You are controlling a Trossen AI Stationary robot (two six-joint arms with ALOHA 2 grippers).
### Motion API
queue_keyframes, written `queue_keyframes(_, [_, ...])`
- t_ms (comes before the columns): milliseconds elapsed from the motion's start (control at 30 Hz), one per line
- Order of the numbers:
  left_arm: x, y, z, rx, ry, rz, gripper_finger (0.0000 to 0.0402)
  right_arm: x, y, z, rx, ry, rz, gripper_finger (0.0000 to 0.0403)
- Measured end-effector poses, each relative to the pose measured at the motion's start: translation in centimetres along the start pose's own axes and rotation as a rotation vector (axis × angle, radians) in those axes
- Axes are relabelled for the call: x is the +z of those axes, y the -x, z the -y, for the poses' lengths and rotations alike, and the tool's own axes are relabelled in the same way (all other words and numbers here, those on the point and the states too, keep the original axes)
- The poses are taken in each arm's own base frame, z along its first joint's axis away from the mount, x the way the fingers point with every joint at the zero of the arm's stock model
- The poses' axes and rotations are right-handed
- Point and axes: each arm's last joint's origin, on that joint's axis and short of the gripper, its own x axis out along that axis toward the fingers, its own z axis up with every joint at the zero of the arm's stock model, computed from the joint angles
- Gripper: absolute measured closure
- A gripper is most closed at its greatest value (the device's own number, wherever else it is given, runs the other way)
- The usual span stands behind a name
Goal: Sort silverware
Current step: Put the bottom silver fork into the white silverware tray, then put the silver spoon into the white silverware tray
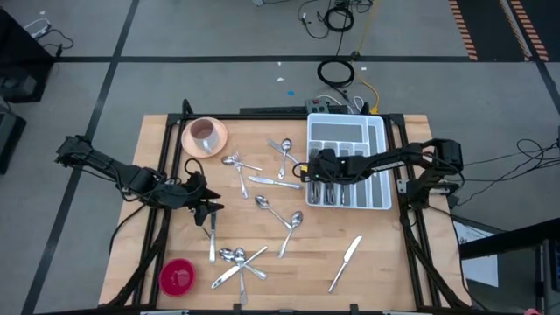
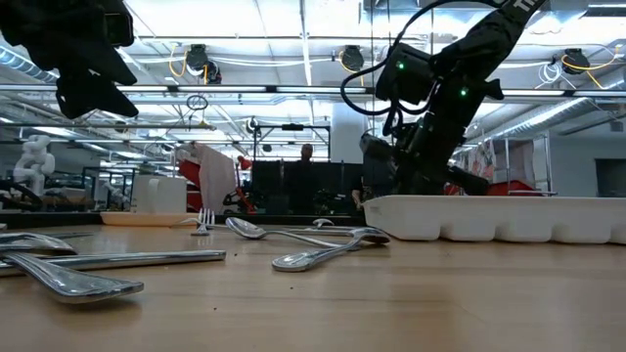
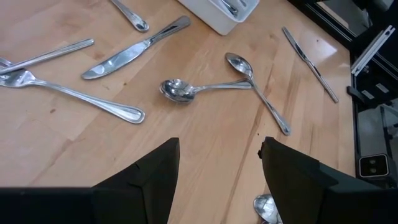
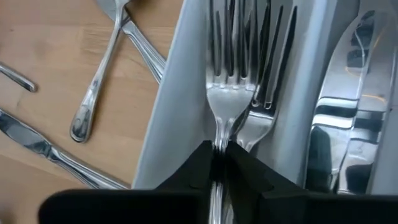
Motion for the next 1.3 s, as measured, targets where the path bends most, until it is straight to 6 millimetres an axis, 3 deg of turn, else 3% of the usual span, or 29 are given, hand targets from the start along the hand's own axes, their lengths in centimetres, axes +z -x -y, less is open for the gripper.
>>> queue_keyframes(367, [0.0, 0.0, 0.0, 0.001, 0.003, 0.0, 0.0173, 0.1, 0.2, -0.1, 0.015, 0.072, -0.001, 0.0252])
queue_keyframes(533, [0.0, 0.0, 0.0, 0.001, 0.024, -0.001, 0.0173, 0.9, 2.1, -0.3, 0.047, 0.108, 0.027, 0.0219])
queue_keyframes(767, [0.0, 0.0, 0.0, 0.015, 0.062, 0.017, 0.0173, 2.8, 6.2, -0.8, 0.156, 0.173, 0.087, 0.0202])
queue_keyframes(967, [0.2, 0.0, -0.2, 0.05, 0.072, 0.062, 0.0173, 4.4, 11.7, -0.2, 0.339, 0.29, 0.121, 0.0201])
queue_keyframes(1133, [0.4, -0.3, -0.2, 0.117, -0.141, 0.112, 0.0173, 4.8, 16.4, 1.0, 0.567, 0.423, 0.077, 0.0201])
queue_keyframes(1300, [1.4, -1.9, 0.3, 0.07, -0.359, 0.11, 0.0173, 4.4, 18.8, 3.3, 0.56, 0.481, 0.033, 0.0201])
